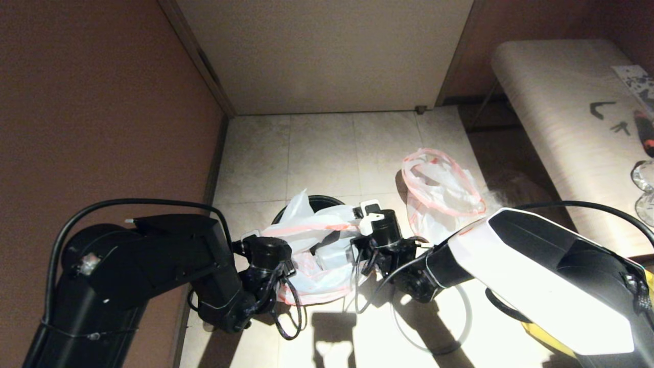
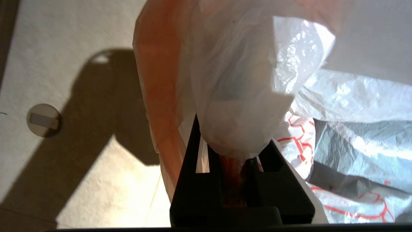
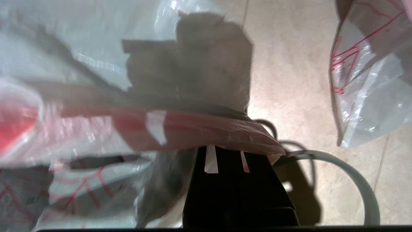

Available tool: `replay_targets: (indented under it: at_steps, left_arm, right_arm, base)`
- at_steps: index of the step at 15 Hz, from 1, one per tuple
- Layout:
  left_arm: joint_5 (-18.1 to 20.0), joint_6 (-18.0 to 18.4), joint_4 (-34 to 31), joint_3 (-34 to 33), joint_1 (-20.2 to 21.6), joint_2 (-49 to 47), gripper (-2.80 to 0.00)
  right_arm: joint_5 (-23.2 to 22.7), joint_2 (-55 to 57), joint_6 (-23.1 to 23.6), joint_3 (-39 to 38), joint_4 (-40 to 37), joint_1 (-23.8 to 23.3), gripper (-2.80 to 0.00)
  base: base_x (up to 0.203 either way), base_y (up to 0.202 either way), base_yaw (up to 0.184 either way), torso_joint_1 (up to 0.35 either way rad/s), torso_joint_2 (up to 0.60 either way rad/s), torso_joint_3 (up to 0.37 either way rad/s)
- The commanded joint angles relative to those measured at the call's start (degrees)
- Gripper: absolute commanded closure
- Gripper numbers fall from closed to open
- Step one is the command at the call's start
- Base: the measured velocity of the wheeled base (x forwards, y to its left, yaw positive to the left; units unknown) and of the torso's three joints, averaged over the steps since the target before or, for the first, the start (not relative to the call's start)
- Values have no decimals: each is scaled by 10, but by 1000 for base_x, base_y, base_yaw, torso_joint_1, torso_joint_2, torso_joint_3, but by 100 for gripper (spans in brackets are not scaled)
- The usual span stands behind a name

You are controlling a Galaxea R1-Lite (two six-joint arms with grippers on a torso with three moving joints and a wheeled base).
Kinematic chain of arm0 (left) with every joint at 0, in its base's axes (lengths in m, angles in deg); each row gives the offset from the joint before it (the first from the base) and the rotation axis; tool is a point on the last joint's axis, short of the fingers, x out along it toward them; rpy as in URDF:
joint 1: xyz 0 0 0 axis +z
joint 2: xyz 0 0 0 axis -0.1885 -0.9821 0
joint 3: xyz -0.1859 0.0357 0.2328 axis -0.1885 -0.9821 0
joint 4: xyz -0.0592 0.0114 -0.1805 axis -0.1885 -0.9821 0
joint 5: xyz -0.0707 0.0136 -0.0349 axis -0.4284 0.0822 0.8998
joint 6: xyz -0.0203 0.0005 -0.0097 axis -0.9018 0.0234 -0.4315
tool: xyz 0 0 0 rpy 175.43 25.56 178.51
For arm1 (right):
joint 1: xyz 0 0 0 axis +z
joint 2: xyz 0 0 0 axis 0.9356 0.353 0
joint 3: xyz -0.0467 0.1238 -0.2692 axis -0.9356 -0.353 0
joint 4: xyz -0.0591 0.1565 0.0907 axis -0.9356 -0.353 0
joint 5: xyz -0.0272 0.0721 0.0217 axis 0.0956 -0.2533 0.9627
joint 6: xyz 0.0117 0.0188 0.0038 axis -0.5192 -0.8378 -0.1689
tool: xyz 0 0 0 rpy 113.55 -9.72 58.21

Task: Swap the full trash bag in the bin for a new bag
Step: Put the new garbage bag on the trash can

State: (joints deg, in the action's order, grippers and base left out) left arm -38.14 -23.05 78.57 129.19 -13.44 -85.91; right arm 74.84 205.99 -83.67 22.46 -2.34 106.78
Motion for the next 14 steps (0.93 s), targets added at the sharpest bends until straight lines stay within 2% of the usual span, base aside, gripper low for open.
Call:
replay_targets:
  at_steps: [1, 5, 11, 14]
  left_arm:
    - [6, -2, 3, -9, -4, 7, 0]
    - [32, 4, 5, -26, -12, 11, 0]
    - [38, 9, 12, -40, -16, 13, 0]
    - [74, 11, 15, -58, -21, 24, 0]
  right_arm:
    - [1, 12, 3, 17, 2, -6, 0]
    - [2, 37, 28, 65, 2, -23, 0]
    - [14, 38, 29, 71, 4, -37, 0]
    - [14, 38, 29, 87, 4, -43, 0]
  base:
    - [0, 0, 0, 0, 0, 0]
    - [0, 0, 0, 0, 0, 0]
    - [0, 0, 0, 0, 0, 0]
    - [0, 0, 0, 0, 0, 0]
